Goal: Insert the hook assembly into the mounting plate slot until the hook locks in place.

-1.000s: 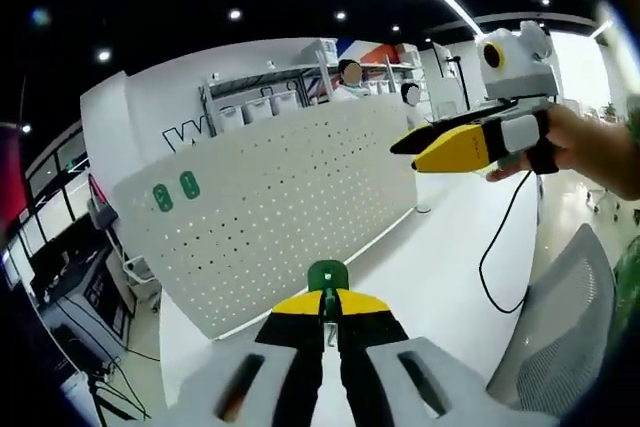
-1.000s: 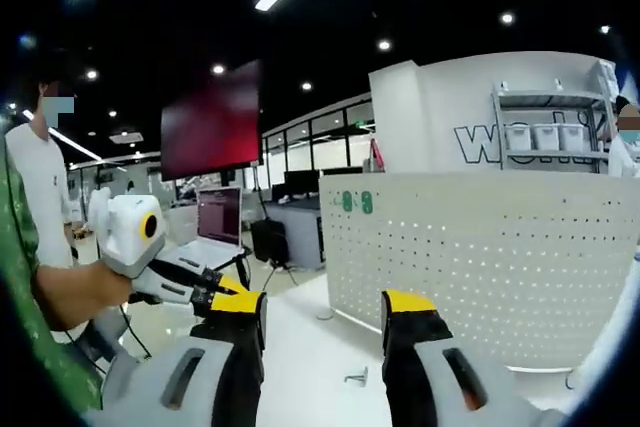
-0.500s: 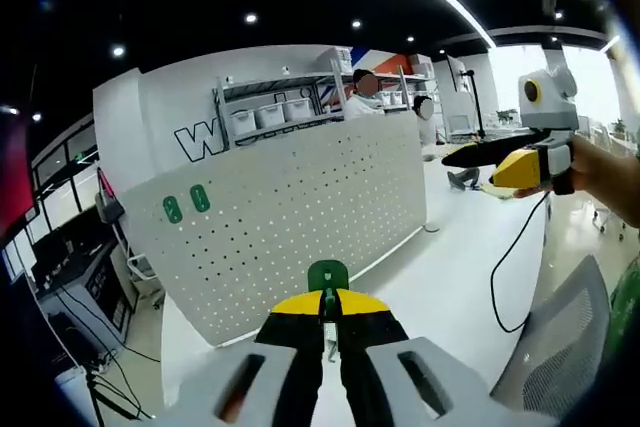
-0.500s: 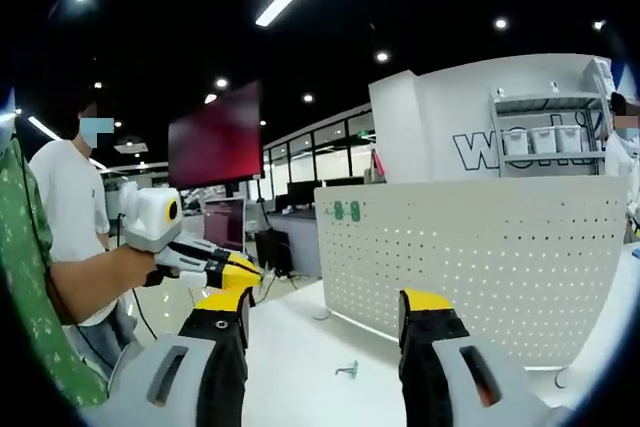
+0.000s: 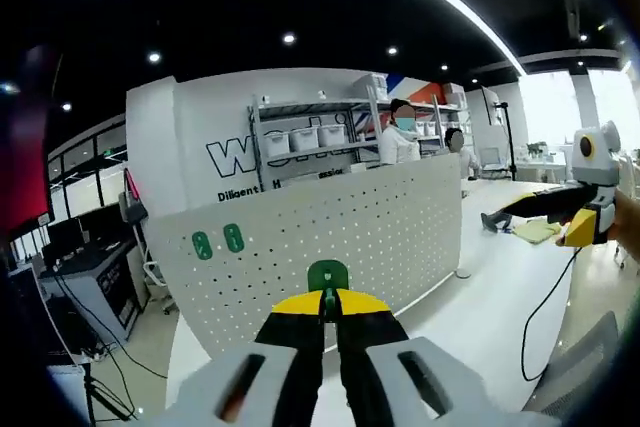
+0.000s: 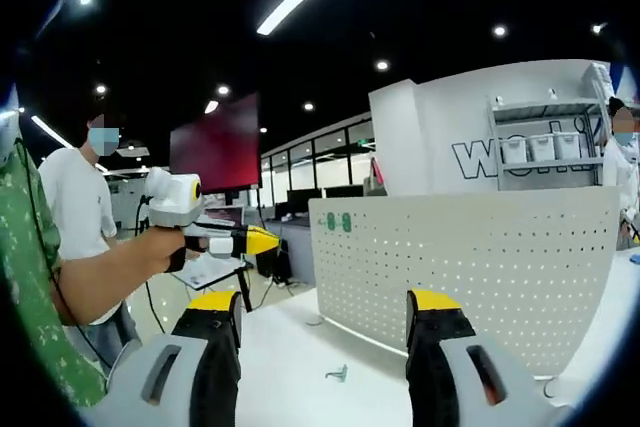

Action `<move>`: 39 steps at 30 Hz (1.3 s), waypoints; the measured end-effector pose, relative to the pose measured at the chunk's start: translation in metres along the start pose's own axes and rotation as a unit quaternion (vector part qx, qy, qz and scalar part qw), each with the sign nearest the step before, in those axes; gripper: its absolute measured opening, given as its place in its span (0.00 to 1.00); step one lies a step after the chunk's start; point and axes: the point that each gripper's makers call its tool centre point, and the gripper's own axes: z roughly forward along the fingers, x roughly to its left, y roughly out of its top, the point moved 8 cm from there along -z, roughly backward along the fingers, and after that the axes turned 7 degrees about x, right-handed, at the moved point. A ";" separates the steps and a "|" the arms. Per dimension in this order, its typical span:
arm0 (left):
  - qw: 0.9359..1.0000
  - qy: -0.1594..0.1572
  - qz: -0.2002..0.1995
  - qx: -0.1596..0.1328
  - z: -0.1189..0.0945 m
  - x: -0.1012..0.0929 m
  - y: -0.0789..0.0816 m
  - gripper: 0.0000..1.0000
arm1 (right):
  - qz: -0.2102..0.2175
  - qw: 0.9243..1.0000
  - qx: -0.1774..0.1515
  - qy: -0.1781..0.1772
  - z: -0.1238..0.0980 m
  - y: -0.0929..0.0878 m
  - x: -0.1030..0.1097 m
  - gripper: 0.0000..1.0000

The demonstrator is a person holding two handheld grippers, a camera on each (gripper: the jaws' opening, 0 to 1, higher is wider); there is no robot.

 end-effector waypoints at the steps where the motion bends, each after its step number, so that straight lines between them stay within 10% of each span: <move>1: 1.000 0.000 -0.003 -0.003 0.003 0.000 0.002 0.03 | 0.001 1.000 -0.001 -0.001 -0.001 0.001 -0.001 0.69; 39: 0.986 0.131 -0.068 -0.084 0.130 0.037 0.027 0.03 | 0.011 0.999 -0.007 -0.053 -0.005 0.003 -0.043 0.70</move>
